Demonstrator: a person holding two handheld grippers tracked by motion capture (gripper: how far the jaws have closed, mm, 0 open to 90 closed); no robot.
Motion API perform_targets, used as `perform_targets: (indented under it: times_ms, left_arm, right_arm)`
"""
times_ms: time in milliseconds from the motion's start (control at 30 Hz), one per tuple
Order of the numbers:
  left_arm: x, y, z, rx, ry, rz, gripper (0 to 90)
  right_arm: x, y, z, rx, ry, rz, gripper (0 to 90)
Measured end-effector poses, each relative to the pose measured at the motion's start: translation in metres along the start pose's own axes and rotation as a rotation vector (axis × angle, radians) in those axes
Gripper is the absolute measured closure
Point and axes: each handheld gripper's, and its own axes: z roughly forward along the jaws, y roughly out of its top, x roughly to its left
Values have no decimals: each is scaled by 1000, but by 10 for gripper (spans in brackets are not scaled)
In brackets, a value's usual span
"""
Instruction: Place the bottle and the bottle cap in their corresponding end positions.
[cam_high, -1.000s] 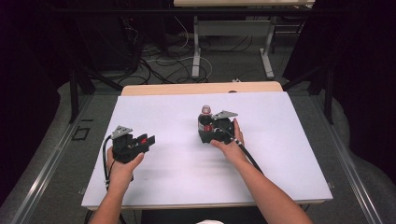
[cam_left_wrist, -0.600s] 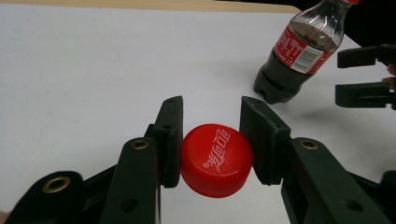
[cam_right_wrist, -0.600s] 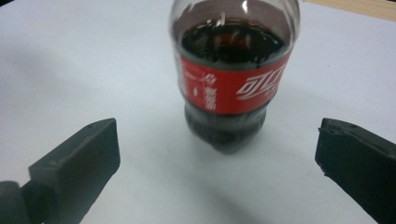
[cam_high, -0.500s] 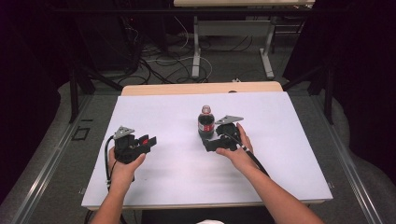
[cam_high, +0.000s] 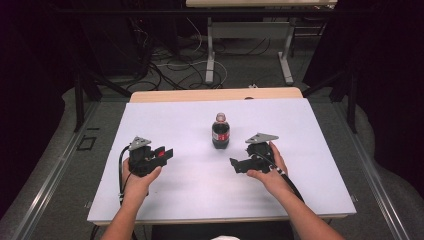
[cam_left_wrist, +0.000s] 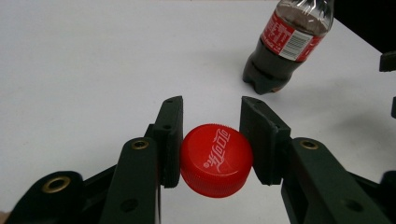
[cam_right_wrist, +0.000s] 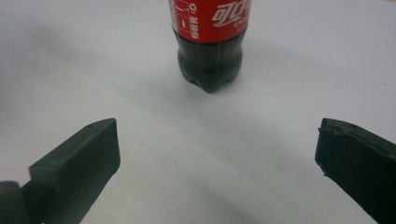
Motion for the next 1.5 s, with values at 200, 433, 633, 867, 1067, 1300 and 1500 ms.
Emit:
perform_targets:
  times_ms: [200,433,633,867,1067,1300,1500]
  left_arm:
    - [-9,1,6,27,-15,49,613]
    - [-28,0,19,57,-68,84,613]
    - [-52,-3,39,77,-98,141,613]
    - [-82,-8,62,121,-156,191,613]
    - [-98,-13,83,140,-190,208,613]
    - [-108,-23,102,155,-207,234,613]
    - [-113,-35,110,182,-225,235,613]
  right_arm:
    - [-6,-13,-19,-8,-25,5,0]
    - [-8,-23,-32,-17,-29,11,0]
    - [-10,-33,-37,-25,-37,17,0]
    - [-11,-40,-36,-27,-35,20,0]
    - [-15,-45,-37,-35,-44,26,0]
    - [-21,-51,-41,-38,-54,53,0]
    - [-23,-55,-41,-35,-49,54,0]
